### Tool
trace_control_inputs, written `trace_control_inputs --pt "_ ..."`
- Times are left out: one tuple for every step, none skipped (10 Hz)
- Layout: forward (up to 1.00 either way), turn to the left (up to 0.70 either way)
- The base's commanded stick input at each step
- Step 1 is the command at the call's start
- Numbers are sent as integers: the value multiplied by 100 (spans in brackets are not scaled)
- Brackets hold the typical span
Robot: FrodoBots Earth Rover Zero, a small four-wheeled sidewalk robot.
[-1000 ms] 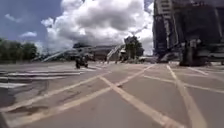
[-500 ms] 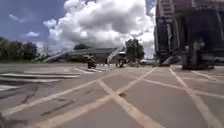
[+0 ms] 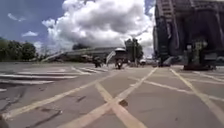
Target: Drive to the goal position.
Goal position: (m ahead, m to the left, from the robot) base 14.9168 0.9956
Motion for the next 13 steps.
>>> trace_control_inputs --pt "70 0" --pt "70 0" --pt "70 0" --pt "70 0" --pt "70 -4" --pt "70 -10" --pt "70 -14" --pt "70 -14" --pt "70 -14" --pt "70 -14" --pt "70 -14" --pt "70 -14" --pt "70 -14"
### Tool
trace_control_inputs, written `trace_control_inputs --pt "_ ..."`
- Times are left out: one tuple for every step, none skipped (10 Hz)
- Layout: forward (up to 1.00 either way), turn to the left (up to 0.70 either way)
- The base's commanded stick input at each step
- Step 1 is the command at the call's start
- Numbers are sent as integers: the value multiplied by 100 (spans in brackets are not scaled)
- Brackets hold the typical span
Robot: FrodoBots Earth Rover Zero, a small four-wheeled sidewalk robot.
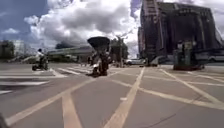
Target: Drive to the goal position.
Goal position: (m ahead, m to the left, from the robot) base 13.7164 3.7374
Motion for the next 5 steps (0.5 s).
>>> trace_control_inputs --pt "70 -14" --pt "70 -14" --pt "70 -9" --pt "70 -1" --pt "70 0"
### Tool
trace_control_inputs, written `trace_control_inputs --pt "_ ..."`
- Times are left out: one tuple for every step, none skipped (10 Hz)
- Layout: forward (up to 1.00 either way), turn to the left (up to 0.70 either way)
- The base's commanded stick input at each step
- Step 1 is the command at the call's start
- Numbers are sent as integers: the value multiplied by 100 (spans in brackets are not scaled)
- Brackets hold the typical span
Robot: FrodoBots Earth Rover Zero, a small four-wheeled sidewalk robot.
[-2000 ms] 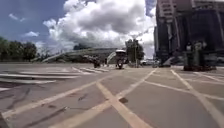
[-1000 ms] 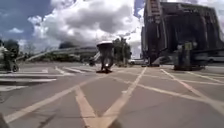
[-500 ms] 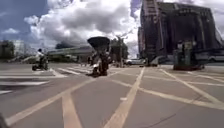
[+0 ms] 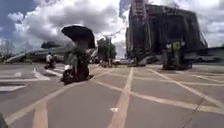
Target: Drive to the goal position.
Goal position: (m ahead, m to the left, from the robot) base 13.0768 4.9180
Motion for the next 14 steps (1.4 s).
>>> trace_control_inputs --pt "70 0" --pt "70 0" --pt "70 0" --pt "70 0" --pt "70 0" --pt "70 0" --pt "70 0" --pt "70 0" --pt "70 0" --pt "70 0" --pt "70 0" --pt "70 0" --pt "70 0" --pt "70 0"
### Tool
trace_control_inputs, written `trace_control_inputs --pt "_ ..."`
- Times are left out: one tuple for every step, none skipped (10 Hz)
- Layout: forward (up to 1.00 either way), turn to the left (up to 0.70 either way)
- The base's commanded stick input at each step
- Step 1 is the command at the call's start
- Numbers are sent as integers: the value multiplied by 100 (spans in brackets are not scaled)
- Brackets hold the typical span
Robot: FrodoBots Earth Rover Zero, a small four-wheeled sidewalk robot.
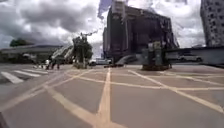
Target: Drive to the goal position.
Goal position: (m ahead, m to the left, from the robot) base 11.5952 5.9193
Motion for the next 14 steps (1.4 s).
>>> trace_control_inputs --pt "70 0" --pt "70 0" --pt "70 0" --pt "70 0" --pt "70 0" --pt "70 0" --pt "70 0" --pt "70 0" --pt "69 0" --pt "45 0" --pt "45 0" --pt "44 0" --pt "0 0" --pt "0 0"
